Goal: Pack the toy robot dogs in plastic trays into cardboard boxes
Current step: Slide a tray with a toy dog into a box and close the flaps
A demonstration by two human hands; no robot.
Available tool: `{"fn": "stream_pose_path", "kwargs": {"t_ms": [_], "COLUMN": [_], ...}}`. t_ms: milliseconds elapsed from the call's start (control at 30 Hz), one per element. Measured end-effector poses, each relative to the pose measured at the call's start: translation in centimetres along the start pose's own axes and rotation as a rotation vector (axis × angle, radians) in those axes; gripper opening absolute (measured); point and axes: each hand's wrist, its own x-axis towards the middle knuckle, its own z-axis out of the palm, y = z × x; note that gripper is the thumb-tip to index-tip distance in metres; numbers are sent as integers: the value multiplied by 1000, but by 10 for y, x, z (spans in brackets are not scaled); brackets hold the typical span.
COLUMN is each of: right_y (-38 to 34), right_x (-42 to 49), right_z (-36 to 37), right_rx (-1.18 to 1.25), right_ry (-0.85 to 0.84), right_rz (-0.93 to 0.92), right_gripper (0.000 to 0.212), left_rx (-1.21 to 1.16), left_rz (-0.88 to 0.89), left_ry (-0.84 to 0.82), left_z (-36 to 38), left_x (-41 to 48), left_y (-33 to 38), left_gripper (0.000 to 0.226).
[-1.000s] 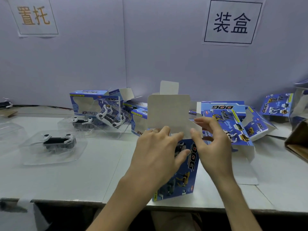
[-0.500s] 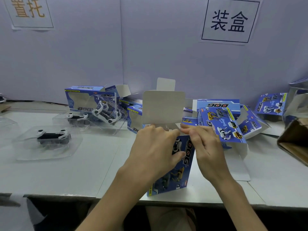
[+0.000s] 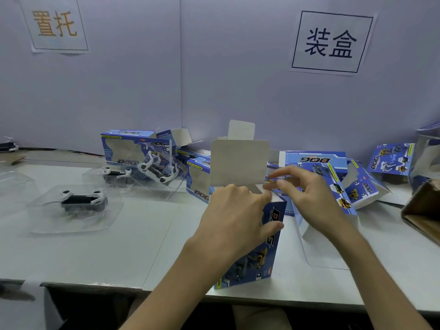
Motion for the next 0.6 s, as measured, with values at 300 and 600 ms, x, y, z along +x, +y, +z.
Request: {"fn": "stream_pose_path", "kwargs": {"t_ms": [300,600], "right_y": [-68,-64], "right_x": [104,165], "right_z": [5,40], "right_rx": [-128,-561], "right_ry": [88,-470], "right_rz": [-184,52], "right_gripper": [29,64], "left_rx": [-35,-73], "left_rz": [-77,-122], "left_ry": [-193,-251], "left_z": [-8,-18], "left_x": [8,18], "left_y": [2,2], "left_gripper": [52,44]}}
